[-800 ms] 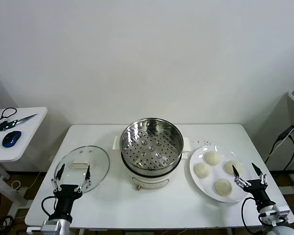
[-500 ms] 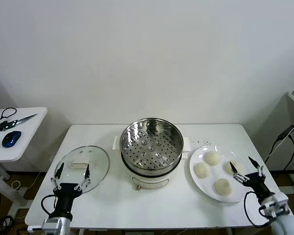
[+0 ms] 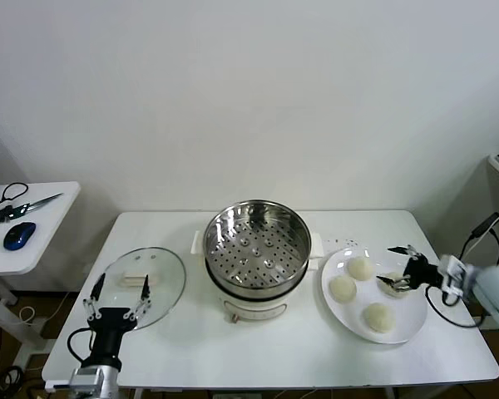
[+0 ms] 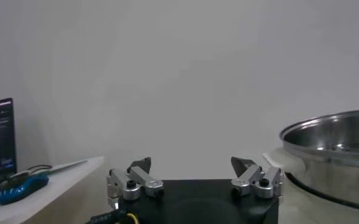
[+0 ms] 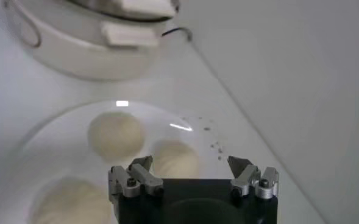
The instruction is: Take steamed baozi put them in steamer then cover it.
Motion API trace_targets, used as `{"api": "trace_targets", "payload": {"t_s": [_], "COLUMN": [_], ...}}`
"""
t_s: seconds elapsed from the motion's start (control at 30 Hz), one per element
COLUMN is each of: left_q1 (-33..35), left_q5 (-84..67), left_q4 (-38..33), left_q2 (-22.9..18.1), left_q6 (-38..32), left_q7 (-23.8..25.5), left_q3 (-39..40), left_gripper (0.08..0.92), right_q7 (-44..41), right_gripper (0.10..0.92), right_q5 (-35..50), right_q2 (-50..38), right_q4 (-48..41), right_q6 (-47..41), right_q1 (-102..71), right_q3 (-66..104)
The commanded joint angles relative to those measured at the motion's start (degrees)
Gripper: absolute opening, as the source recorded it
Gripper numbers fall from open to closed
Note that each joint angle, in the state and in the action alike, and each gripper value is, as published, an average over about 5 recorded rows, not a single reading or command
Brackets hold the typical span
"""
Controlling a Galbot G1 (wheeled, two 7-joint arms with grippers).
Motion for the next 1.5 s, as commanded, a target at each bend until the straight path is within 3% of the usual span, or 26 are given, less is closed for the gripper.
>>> {"api": "trace_targets", "payload": {"t_s": [0.03, 0.5, 1.27, 1.5], "left_q1": [1.0, 0.3, -0.3, -0.2], "left_q5": [-0.6, -0.7, -0.4, -0.1], "left_q4": [0.2, 1.2, 1.6, 1.8], "left_q2": [0.8, 1.4, 1.6, 2.0], "left_q6": [0.0, 0.6, 1.1, 1.1], "left_q7": [0.2, 0.0, 0.2, 0.1], "left_q3": [-0.5, -1.1, -1.3, -1.0], "left_gripper": [0.823, 0.823, 0.823, 0.823], "right_q7": [-12.1, -11.9, -10.9, -11.1], "right_gripper": [0.823, 0.823, 0.82, 0.763], "right_q5": [-5.0, -5.3, -8.8, -9.1], "right_q2": [1.2, 16.0, 19.6, 19.5], "right_q4": [-16.2, -28.8, -30.4, -30.3], "right_q6": [-2.1, -1.2, 0.6, 1.4], "right_q1": [36.6, 40.6, 35.5, 35.3], "right_q3": [-40.6, -50.2, -45.7, -45.0]}}
